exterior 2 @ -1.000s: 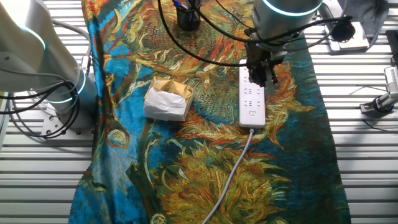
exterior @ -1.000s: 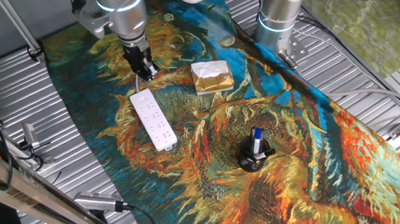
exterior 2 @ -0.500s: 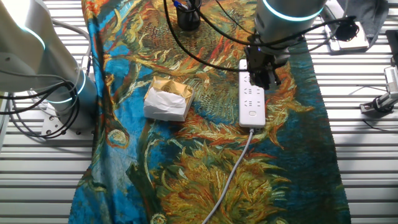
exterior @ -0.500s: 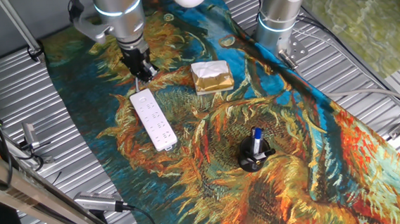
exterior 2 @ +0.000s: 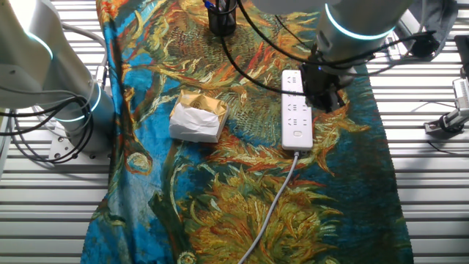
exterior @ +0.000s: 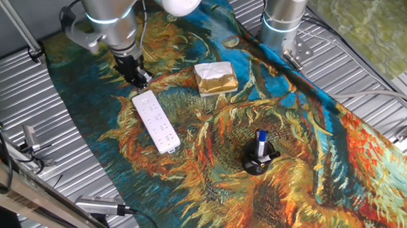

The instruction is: Turn off the power strip by pressing the button

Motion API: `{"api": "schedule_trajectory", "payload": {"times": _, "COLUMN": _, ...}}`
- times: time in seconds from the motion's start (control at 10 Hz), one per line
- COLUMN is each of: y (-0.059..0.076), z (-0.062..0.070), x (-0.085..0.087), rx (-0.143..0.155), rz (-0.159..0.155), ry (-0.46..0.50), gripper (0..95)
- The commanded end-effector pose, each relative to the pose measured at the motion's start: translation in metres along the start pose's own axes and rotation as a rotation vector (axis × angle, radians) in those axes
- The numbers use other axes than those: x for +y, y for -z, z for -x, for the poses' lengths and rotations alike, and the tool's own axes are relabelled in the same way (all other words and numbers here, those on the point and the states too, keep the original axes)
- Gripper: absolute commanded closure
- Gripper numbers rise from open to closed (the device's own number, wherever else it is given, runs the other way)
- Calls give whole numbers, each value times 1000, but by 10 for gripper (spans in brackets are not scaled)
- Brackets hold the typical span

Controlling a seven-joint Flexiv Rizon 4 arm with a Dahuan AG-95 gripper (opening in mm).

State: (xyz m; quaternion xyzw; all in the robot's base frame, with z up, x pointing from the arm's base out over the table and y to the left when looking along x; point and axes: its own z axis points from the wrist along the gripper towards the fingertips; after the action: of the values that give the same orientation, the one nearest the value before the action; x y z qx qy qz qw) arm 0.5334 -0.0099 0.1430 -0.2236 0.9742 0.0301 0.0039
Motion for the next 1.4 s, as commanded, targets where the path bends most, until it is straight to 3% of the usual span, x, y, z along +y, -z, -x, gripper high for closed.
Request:
{"api": "schedule_trajectory", "payload": {"times": 0.1, "y": -9, "z": 3, "x": -3, "rx": -7, "rz": 10, "ry": 5, "gripper": 950}}
{"api": "schedule_trajectory", "payload": {"times": 0.8, "y": -40, "z": 12, "x": -25, "rx": 7, "rz": 38, "ry": 48, "gripper": 950}}
{"api": "schedule_trajectory", "payload": {"times": 1.4, "y": -54, "z": 9, "x": -36, "rx": 33, "rz": 60, "ry": 73, "gripper": 950}}
